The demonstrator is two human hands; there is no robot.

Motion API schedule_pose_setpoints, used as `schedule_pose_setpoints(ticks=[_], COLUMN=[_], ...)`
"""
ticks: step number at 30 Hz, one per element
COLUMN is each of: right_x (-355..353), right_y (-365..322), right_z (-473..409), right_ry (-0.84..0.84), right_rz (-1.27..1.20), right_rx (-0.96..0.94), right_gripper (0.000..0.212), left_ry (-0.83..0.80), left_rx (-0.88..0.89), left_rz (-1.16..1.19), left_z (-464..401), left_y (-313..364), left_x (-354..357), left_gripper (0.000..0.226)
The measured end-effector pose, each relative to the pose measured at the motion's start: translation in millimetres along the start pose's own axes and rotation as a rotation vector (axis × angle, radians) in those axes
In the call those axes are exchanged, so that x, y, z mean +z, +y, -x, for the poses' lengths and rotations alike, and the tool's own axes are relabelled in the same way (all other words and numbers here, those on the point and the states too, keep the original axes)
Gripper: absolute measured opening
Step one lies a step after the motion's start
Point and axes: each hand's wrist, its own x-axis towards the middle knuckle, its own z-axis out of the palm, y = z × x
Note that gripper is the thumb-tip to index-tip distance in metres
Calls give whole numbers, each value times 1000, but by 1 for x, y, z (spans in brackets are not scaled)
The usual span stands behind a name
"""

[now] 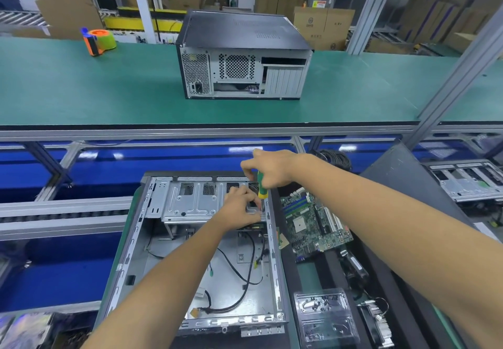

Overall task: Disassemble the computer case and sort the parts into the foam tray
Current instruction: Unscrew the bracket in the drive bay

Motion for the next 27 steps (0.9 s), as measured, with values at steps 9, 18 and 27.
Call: schedule_pose_setpoints(ticks=[9,18,27], right_x=[2,10,12], right_y=[8,11,15], right_z=[0,-3,1], right_ry=[31,79,134], right_rz=[31,92,67], right_rx=[1,-84,-63], right_gripper=[25,15,25], left_ry=[-5,7,-35], left_rx=[-17,12,42], left_rz=[26,15,-49], left_z=[1,1,2], left_y=[2,0,2], left_x=[-2,-1,-7], left_gripper=[14,13,17])
